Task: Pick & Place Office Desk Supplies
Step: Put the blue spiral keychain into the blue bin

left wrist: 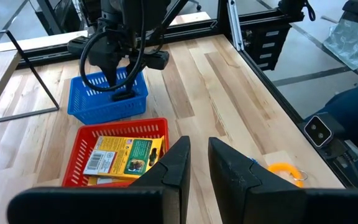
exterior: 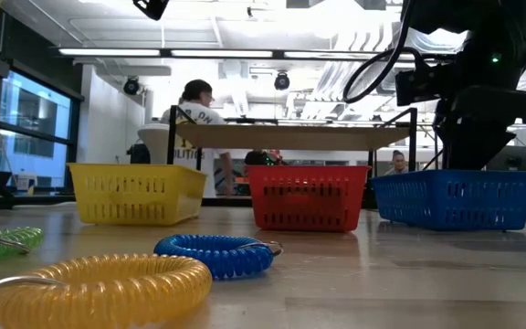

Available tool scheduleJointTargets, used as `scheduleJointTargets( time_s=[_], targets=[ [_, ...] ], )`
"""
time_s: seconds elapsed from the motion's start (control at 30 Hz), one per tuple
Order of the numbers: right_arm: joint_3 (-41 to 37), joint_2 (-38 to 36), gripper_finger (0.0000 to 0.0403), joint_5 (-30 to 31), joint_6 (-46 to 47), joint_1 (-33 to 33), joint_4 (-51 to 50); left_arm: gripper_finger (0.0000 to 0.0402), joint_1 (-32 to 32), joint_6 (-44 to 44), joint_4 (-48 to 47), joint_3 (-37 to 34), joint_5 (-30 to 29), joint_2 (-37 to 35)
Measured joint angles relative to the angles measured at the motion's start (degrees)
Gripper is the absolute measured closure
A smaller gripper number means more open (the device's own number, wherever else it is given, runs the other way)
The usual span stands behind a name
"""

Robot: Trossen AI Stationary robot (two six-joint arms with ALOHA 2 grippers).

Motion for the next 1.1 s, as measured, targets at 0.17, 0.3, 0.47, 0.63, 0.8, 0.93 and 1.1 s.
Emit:
scheduleJointTargets(
  time_s=[0.17,0.3,0.47,0.63,0.8,0.93,1.1],
  targets=[
    [0.0,-0.7,0.0270,0.5,-1.7,0.0,0.3,0.0347,0.0,0.0,0.0,0.0,0.0,0.0],
    [0.0,-2.7,0.0270,1.7,-4.7,0.0,2.2,0.0347,0.0,0.0,0.1,0.0,0.0,0.0],
    [0.0,-5.6,0.0270,2.0,-6.9,0.0,3.2,0.0347,0.0,0.0,0.4,0.0,0.0,0.0],
    [0.0,-8.9,0.0270,2.9,-7.7,0.0,3.3,0.0347,0.0,0.0,0.4,0.0,0.0,0.0],
    [0.0,-11.7,0.0270,3.0,-9.0,0.0,3.4,0.0347,0.0,0.0,0.6,0.0,0.0,0.0],
    [0.0,-12.3,0.0270,3.0,-9.2,0.0,3.5,0.0347,0.0,0.0,0.6,0.0,0.0,0.0],
    [0.0,-12.3,0.0270,3.0,-9.3,1.3,5.3,0.0347,0.0,0.0,0.6,0.0,0.0,0.0]
  ],
)
